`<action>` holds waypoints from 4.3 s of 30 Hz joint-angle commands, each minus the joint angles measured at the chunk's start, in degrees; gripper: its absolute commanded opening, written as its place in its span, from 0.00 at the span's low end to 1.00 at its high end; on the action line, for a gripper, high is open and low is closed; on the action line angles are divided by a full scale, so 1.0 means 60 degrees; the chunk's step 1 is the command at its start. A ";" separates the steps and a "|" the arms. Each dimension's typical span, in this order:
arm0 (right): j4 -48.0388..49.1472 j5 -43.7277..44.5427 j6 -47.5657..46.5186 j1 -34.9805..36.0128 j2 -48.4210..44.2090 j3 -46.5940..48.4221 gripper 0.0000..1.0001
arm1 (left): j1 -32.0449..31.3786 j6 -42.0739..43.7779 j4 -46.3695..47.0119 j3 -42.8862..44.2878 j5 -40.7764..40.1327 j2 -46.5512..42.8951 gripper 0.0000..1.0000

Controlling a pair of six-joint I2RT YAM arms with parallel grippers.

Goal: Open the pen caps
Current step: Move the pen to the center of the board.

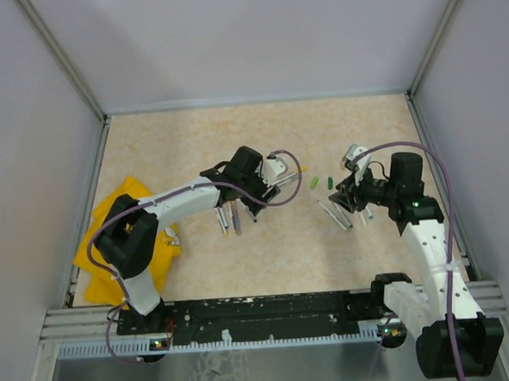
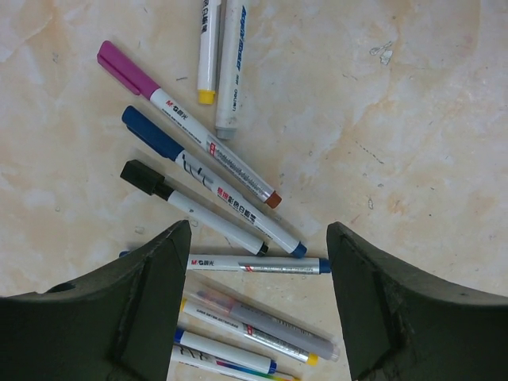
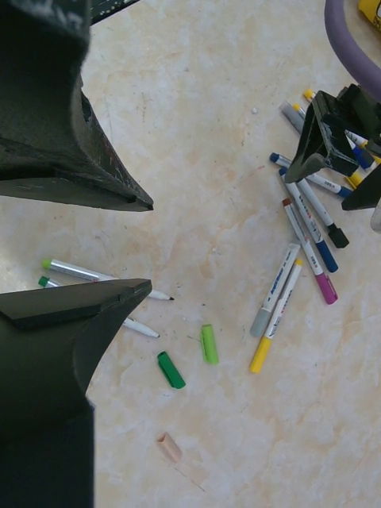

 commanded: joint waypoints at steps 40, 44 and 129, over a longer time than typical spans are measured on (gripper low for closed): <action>0.0240 0.0323 -0.0024 -0.0036 -0.0013 0.0208 0.40 | 0.0225 0.1315 -0.1654 0.2479 0.0998 0.1885 0.54; 0.0240 0.0326 -0.0008 -0.0036 -0.0013 0.0208 0.40 | 0.0260 0.1412 -0.2031 0.3139 0.1073 0.2369 0.51; 0.0137 0.0224 -0.0009 -0.0040 0.0075 0.0282 0.40 | -0.0188 0.1665 -0.3199 0.2163 0.3120 0.1952 0.17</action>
